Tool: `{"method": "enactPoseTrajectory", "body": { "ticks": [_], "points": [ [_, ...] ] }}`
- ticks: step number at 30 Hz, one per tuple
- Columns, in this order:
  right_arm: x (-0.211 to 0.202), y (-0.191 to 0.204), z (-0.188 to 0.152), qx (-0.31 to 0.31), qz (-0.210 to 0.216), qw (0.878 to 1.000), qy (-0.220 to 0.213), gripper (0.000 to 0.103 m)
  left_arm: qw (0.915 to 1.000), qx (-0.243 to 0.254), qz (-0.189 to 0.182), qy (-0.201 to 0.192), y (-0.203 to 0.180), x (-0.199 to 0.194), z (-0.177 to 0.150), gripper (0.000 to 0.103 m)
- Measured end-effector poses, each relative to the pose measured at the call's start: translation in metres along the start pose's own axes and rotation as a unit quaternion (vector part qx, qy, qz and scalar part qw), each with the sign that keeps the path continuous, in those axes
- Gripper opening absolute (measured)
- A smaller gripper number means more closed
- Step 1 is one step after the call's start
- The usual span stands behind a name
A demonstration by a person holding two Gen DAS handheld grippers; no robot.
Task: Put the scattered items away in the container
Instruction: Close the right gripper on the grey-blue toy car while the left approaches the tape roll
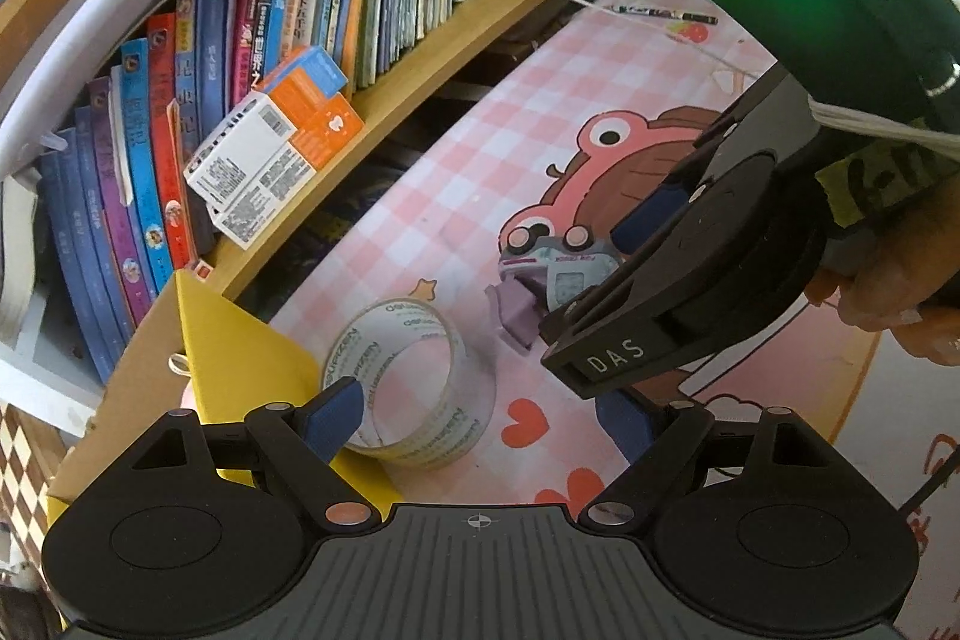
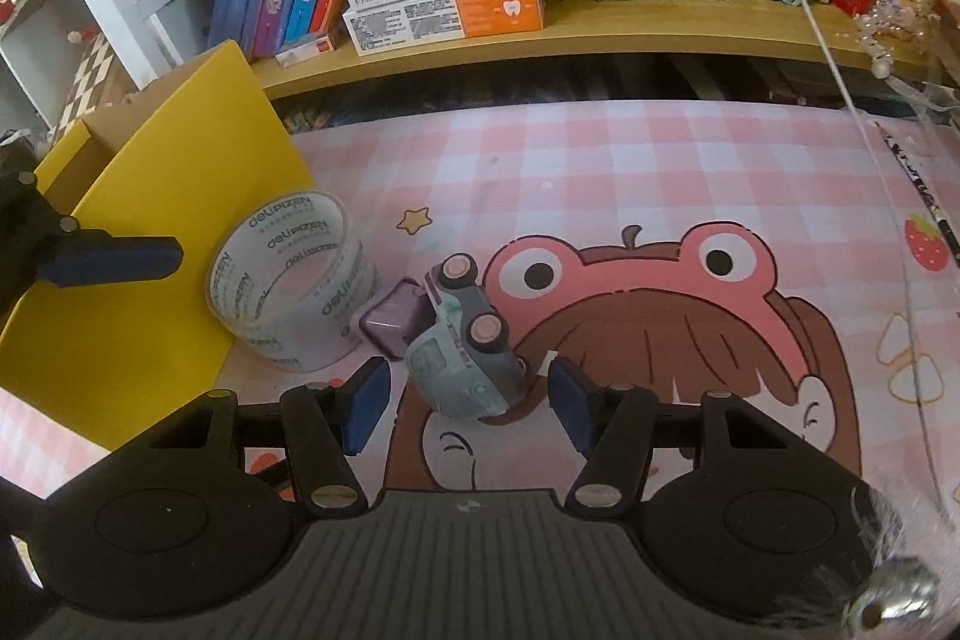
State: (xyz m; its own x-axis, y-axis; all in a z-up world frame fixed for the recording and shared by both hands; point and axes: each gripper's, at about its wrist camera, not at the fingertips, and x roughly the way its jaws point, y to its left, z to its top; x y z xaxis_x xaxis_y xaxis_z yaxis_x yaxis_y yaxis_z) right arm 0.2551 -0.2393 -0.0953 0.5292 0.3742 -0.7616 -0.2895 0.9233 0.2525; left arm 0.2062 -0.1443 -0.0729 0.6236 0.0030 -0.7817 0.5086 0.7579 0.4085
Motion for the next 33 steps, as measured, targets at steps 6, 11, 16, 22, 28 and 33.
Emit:
{"method": "enactPoseTrajectory", "body": {
  "ticks": [6, 11, 16, 22, 28, 33],
  "points": [
    [0.007, -0.002, 0.003, 0.000, 0.006, 1.000, 0.001, 0.053, 0.9998, 0.017, -0.006, 0.009, 0.001, 0.011, 0.004, 0.086],
    [0.012, -0.004, 0.005, 0.001, 0.011, 1.000, 0.002, 0.045, 0.9995, 0.025, -0.009, 0.018, 0.002, 0.019, 0.005, 0.086],
    [0.011, -0.005, 0.003, 0.002, 0.011, 1.000, -0.004, 0.044, 0.9992, 0.030, -0.011, 0.024, 0.002, 0.025, 0.007, 0.085],
    [0.000, -0.014, 0.003, 0.019, 0.004, 1.000, -0.018, 0.043, 0.9988, 0.034, -0.014, 0.032, 0.005, 0.031, 0.009, 0.079],
    [-0.012, -0.022, 0.000, 0.040, -0.002, 0.999, -0.023, 0.043, 0.9982, 0.027, -0.029, 0.044, 0.011, 0.037, 0.012, 0.072],
    [-0.020, -0.024, -0.004, 0.055, 0.003, 0.998, -0.023, 0.043, 0.9971, 0.033, -0.042, 0.055, 0.009, 0.040, 0.015, 0.069]
  ]
}}
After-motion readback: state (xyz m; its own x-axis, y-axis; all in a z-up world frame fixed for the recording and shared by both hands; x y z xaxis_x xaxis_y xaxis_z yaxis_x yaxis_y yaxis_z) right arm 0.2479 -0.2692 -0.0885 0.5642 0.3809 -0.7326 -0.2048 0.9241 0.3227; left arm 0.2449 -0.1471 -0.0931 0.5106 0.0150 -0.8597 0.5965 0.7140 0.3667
